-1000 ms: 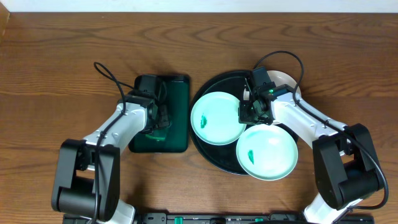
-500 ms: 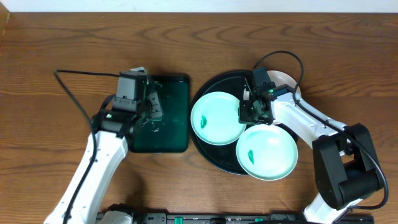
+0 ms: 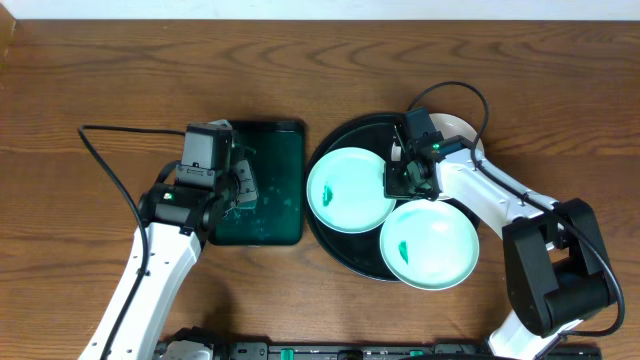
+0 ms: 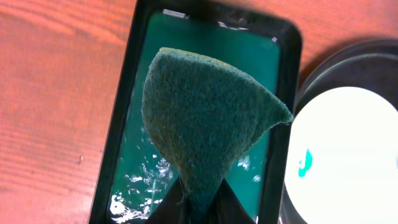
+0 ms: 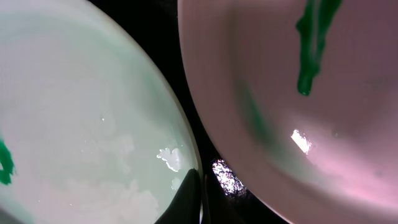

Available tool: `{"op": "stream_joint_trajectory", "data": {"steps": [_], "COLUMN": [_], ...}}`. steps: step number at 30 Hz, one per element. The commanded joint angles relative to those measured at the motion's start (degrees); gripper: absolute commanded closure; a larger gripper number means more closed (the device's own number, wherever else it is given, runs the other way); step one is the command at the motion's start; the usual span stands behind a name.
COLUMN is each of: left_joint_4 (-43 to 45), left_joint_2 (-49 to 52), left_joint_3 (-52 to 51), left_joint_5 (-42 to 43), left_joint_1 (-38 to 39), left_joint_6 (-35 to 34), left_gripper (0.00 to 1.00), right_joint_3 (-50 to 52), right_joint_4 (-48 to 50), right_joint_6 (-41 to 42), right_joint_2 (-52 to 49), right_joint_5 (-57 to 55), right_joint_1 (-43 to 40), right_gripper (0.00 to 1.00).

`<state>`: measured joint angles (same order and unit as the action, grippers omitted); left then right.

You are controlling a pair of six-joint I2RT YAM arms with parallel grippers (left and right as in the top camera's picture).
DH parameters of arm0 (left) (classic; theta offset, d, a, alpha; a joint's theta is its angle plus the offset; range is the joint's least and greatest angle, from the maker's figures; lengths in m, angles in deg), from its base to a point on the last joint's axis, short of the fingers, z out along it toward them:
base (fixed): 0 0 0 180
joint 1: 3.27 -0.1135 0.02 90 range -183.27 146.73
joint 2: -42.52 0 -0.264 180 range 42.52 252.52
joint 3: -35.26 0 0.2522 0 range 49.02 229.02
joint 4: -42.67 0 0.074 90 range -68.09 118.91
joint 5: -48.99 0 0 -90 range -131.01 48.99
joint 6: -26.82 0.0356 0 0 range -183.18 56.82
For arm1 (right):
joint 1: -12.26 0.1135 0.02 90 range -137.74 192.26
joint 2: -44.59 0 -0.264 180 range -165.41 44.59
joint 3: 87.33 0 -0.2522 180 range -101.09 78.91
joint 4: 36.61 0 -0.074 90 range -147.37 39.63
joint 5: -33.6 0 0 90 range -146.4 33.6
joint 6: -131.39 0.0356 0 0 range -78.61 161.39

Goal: Clean dirty plates on tray and stack at the side
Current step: 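Carry the sponge with the left gripper over to the white plate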

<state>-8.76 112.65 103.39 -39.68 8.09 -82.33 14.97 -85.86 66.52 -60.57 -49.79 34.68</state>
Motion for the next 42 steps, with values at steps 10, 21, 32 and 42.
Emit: {"op": "stream_joint_trajectory", "data": {"steps": [10, 21, 32, 42], "left_joint_4": [-16.81, -23.52, -23.12, -20.74], "left_joint_2": [16.37, 26.45, 26.43, 26.43], "left_joint_3": [22.99, 29.75, 29.75, 29.75], "left_joint_5": [-0.28, -0.28, -0.28, -0.28], "left_joint_1": [-0.17, -0.11, 1.77, 3.30], "left_joint_6": [-0.61, -0.42, 0.90, -2.51], "left_gripper": [0.93, 0.93, 0.93, 0.93], "right_joint_3": [0.44, 0.31, -1.20, -1.18], "right_joint_4": [1.05, 0.39, -2.01, -1.55], "right_joint_6": [-0.57, -0.55, -0.52, -0.52], "right_joint_2": [-0.31, -0.22, 0.63, 0.63], "right_joint_5": [-0.87, -3.78, -6.91, -6.32], "right_joint_1": [-0.46, -0.59, -0.68, -0.11], "right_gripper": [0.98, 0.99, 0.99, 0.99]}}
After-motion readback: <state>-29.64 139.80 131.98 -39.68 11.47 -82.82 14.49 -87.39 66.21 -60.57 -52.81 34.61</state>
